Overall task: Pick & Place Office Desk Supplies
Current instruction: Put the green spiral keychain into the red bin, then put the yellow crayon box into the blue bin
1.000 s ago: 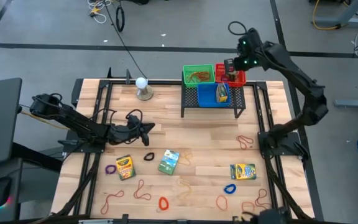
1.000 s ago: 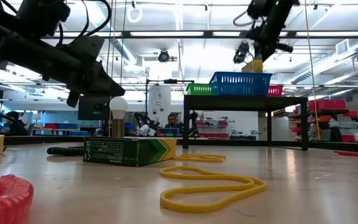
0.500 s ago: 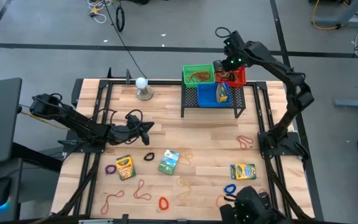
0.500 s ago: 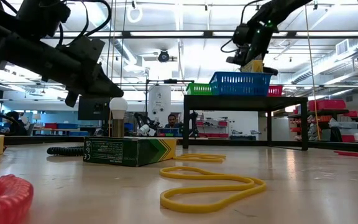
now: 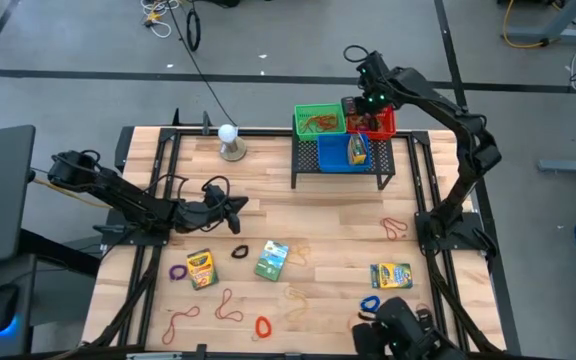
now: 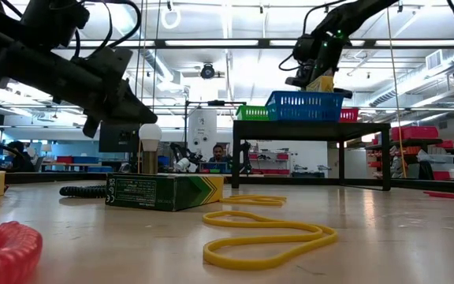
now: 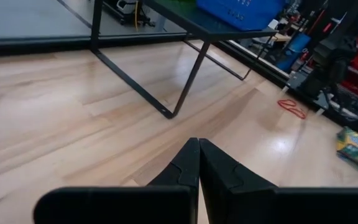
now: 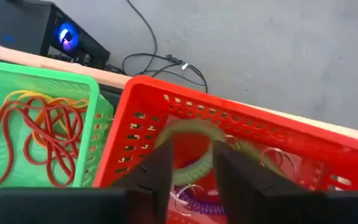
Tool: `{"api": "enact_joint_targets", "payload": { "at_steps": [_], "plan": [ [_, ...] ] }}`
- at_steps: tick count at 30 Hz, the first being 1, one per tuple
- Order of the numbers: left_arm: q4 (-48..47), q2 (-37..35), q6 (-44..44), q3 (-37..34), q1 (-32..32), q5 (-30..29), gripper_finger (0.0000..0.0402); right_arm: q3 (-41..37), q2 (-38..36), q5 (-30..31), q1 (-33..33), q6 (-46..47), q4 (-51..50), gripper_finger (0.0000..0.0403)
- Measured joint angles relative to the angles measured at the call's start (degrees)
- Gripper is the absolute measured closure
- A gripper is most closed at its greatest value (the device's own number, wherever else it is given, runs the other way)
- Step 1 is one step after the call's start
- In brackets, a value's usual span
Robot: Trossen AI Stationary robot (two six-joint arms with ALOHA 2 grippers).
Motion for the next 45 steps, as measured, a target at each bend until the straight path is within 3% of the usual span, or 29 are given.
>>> {"api": "enact_joint_targets", "payload": {
  "at_steps": [5,8,12,16,19,24,26,31,33,35,39,45],
  "plan": [
    [0.0,0.0,-1.3,0.0,0.0,2.8,0.0394,0.0,-2.3,1.2,0.0,0.1,-0.2,0.0233],
    [0.3,0.0,-1.4,0.0,0.0,3.0,0.0394,0.0,-5.7,1.4,0.4,-1.1,-0.1,0.0232],
    [1.0,0.0,-0.5,0.0,0.4,6.3,0.0394,0.0,-11.8,3.5,4.2,-2.7,-0.1,0.0275],
    [1.1,0.0,2.6,0.0,1.2,11.7,0.0394,0.0,-17.9,8.1,12.8,-4.2,-0.1,0.0344],
    [1.1,0.0,4.0,0.0,1.2,11.8,0.0394,0.0,-21.0,11.3,20.3,-4.2,0.0,0.039],
    [1.1,0.0,4.0,0.0,1.6,14.0,0.0394,-2.5,-24.0,15.0,31.0,-7.0,3.5,0.0385],
    [1.1,0.0,3.5,0.0,1.9,15.4,0.0394,-7.2,-25.9,13.6,33.5,-10.0,10.3,0.0387],
    [-0.3,0.0,0.4,0.0,1.8,16.2,0.0394,-22.9,-32.1,3.7,35.3,-17.0,31.1,0.0397],
    [-0.6,0.0,0.8,0.0,1.8,19.7,0.0394,-27.8,-35.2,-0.1,36.2,-18.1,36.5,0.0395],
    [0.0,0.0,0.9,0.0,1.8,23.8,0.0394,-31.5,-38.7,-3.1,37.6,-19.0,39.1,0.0395],
    [-1.6,0.0,-4.6,1.3,1.8,24.6,0.0394,-36.8,-45.2,-4.5,40.3,-20.8,38.4,0.0398],
    [-19.1,0.0,-4.7,8.6,1.0,23.9,0.0394,-41.9,-51.8,-4.1,43.5,-16.7,37.6,0.0387]
  ]
}}
